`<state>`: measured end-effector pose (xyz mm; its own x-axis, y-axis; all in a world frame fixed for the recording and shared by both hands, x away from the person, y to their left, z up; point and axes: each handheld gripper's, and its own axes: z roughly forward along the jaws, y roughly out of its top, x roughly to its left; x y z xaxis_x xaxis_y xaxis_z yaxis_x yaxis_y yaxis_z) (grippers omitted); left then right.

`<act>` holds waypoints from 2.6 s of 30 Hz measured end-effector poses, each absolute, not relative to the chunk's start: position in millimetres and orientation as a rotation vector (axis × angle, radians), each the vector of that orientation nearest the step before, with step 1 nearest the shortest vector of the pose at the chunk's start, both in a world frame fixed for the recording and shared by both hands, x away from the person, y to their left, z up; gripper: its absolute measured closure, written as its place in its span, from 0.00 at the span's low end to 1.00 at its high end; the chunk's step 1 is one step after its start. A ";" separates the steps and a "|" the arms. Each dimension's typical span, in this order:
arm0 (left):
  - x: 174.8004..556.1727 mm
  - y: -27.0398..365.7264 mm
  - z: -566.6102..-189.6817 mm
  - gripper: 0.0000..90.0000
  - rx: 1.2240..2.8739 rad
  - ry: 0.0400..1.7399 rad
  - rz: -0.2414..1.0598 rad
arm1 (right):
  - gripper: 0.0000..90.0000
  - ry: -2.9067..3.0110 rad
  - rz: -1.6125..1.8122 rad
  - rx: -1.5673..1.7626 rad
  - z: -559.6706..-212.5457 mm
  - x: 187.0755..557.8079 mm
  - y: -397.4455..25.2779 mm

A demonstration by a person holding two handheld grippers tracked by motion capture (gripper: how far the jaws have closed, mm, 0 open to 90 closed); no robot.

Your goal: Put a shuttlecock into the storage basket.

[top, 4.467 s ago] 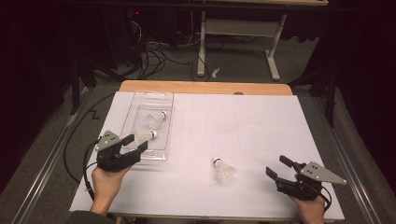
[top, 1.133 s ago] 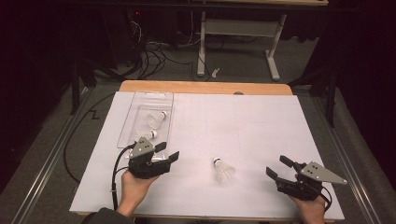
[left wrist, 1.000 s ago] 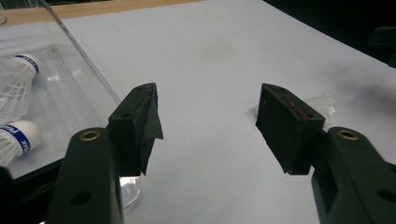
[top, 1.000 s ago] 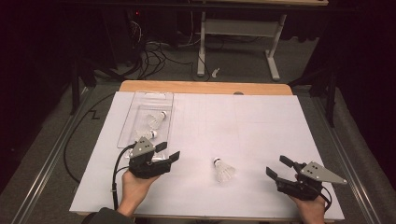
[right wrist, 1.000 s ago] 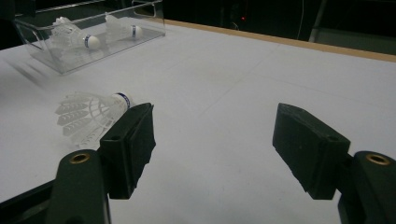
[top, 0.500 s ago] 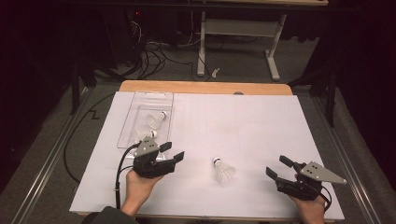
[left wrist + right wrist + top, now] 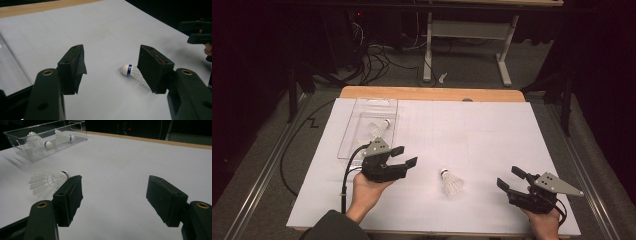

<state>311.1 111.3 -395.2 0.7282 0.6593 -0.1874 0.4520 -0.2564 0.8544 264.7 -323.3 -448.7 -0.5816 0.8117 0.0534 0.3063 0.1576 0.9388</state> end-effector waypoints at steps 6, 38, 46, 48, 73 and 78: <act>308.5 93.8 -402.0 0.45 1.965 0.842 0.240 | 0.33 1.978 1.422 1.040 -448.3 264.1 -322.0; 309.7 62.9 -398.1 0.43 1.995 0.774 0.217 | 0.33 1.989 1.430 1.040 -448.9 265.3 -321.9; 307.7 51.9 -398.9 0.42 2.011 0.754 0.203 | 0.33 1.986 1.428 1.046 -448.9 265.1 -322.3; 307.0 49.8 -398.4 0.42 2.018 0.747 0.200 | 0.33 1.984 1.429 1.047 -448.9 265.1 -322.8; 311.3 22.9 -397.2 0.41 2.066 0.704 0.151 | 0.34 1.974 1.422 1.047 -448.4 263.9 -323.6; 313.2 18.4 -396.7 0.41 2.088 0.708 0.132 | 0.34 1.977 1.418 1.045 -448.5 263.9 -322.2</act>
<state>313.2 18.4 -396.7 0.8302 0.5318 -0.1673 0.4356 -0.4315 0.7900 263.9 -322.2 -448.5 -0.5878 0.8078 0.0436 0.3002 0.1678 0.9390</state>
